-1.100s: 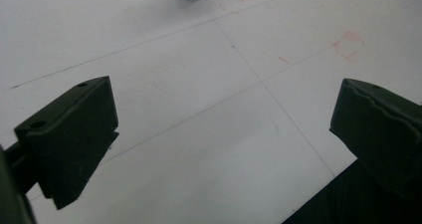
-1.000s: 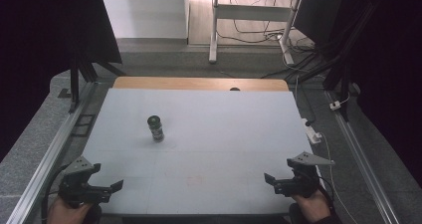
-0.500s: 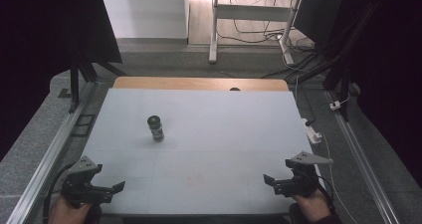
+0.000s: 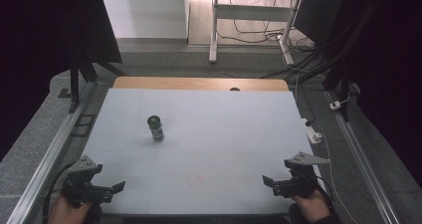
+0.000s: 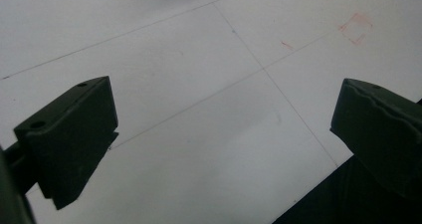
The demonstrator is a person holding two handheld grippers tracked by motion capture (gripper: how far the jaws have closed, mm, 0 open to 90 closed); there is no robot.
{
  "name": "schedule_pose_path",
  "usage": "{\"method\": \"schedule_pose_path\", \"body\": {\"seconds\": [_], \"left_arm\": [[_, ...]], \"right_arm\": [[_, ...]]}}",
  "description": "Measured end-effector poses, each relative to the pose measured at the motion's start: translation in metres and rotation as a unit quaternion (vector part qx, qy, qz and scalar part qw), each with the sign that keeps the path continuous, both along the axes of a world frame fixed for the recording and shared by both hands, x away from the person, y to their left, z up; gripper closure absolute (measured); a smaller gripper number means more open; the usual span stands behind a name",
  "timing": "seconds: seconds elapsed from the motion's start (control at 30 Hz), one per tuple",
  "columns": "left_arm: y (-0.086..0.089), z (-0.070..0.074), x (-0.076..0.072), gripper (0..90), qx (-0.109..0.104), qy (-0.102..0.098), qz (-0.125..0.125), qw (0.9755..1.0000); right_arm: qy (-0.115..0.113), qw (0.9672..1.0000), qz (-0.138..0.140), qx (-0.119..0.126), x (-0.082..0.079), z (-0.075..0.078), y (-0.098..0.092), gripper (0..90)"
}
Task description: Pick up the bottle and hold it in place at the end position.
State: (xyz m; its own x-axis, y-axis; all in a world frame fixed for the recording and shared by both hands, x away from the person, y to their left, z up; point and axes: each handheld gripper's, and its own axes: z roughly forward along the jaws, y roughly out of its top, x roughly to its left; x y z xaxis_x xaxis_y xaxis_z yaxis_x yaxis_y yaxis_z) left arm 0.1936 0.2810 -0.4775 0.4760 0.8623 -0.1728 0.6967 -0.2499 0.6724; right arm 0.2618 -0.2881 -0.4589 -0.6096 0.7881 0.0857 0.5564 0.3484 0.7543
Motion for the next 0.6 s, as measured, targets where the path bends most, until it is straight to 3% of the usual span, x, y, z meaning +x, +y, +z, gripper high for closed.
{"method": "schedule_pose_path", "body": {"seconds": [0.6], "left_arm": [[-0.0048,0.0017,0.0062,0.0,-0.003,-0.009,-0.010,0.9999]], "right_arm": [[0.001,1.0000,-0.001,0.000,0.0001,-0.0001,0.0002,0.0]]}}
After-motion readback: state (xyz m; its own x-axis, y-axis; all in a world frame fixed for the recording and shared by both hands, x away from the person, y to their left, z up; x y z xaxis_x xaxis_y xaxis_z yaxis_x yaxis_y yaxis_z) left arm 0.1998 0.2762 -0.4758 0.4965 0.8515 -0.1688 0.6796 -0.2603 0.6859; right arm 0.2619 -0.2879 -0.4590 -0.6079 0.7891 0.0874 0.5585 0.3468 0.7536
